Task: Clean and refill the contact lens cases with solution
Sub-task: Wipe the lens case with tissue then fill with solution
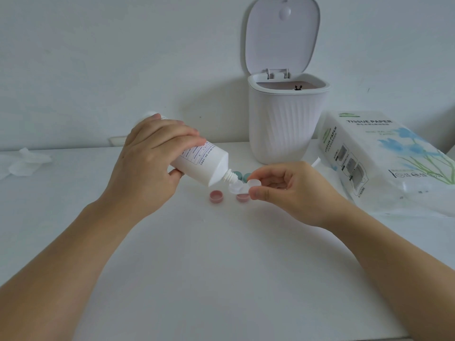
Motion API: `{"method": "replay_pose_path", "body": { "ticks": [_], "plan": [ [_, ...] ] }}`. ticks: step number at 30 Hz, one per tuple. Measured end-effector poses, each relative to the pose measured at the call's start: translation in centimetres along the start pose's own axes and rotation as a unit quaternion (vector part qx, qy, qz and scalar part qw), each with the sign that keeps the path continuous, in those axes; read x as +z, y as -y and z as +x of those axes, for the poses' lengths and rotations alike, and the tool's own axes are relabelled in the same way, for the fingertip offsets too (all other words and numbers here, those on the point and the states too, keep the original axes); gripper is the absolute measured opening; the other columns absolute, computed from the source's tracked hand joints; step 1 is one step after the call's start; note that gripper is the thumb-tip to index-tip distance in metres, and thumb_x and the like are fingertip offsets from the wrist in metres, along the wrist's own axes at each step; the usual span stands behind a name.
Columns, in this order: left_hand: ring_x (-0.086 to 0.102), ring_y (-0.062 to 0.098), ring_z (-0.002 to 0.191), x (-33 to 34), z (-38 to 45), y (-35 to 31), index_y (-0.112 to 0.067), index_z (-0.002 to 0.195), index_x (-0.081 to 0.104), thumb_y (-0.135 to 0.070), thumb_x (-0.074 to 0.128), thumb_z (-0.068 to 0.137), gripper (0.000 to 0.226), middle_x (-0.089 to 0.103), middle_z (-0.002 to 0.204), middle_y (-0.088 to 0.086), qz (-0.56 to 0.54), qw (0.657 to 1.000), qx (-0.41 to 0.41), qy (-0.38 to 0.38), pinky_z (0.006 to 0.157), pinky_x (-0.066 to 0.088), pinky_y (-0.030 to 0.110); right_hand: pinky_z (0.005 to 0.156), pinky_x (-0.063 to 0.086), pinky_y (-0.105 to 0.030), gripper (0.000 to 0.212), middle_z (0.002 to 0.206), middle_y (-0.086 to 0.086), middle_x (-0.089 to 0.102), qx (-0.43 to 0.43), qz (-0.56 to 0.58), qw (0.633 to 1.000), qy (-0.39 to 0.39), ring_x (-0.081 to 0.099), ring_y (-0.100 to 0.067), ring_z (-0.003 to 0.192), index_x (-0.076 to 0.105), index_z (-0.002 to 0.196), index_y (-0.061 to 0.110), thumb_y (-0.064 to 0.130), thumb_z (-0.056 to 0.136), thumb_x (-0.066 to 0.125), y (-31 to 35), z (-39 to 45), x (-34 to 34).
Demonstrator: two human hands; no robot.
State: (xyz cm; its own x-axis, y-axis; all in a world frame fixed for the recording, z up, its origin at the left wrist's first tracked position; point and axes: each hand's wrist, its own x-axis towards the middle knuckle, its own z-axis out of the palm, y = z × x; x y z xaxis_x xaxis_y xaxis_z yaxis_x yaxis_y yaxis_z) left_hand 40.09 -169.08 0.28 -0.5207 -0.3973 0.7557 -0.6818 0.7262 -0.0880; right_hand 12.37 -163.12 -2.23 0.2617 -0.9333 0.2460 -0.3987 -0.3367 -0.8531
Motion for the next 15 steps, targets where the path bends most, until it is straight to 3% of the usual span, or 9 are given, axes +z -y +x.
{"method": "replay_pose_path", "body": {
  "ticks": [4, 11, 15],
  "plan": [
    [0.060, 0.031, 0.116, 0.04, 0.00, 0.06, -0.011, 0.117, 0.071, 0.009, 0.083, 0.066, 0.056, 0.069, 0.122, 0.005, 0.001, 1.000, -0.002, -0.001, 0.117, 0.031, 0.041, 0.092, 0.053, -0.025, 0.012, 0.089, 0.013, 0.079, 0.003, 0.001, 1.000, 0.001, 0.074, -0.003, 0.094, 0.074, 0.101, 0.027, 0.026, 0.089, 0.076, -0.02, 0.03, 0.02],
    [0.060, 0.030, 0.116, 0.17, -0.01, 0.25, -0.011, 0.117, 0.071, 0.008, 0.084, 0.066, 0.057, 0.069, 0.122, 0.004, -0.001, 1.000, 0.002, -0.004, 0.116, 0.032, 0.042, 0.081, 0.051, -0.009, 0.008, 0.086, 0.015, 0.079, -0.005, 0.002, 1.000, -0.008, 0.074, 0.001, 0.088, 0.075, 0.094, 0.030, 0.026, 0.088, 0.077, -0.11, 0.06, -0.02],
    [0.059, 0.027, 0.117, 0.25, -0.04, 0.26, -0.012, 0.116, 0.071, 0.009, 0.085, 0.065, 0.057, 0.069, 0.122, 0.004, -0.003, 1.000, 0.004, -0.010, 0.114, 0.032, 0.039, 0.088, 0.053, -0.018, 0.010, 0.087, 0.013, 0.079, 0.001, 0.005, 1.000, -0.004, 0.074, -0.002, 0.091, 0.075, 0.098, 0.028, 0.024, 0.089, 0.076, -0.03, 0.03, 0.04]
  ]
}}
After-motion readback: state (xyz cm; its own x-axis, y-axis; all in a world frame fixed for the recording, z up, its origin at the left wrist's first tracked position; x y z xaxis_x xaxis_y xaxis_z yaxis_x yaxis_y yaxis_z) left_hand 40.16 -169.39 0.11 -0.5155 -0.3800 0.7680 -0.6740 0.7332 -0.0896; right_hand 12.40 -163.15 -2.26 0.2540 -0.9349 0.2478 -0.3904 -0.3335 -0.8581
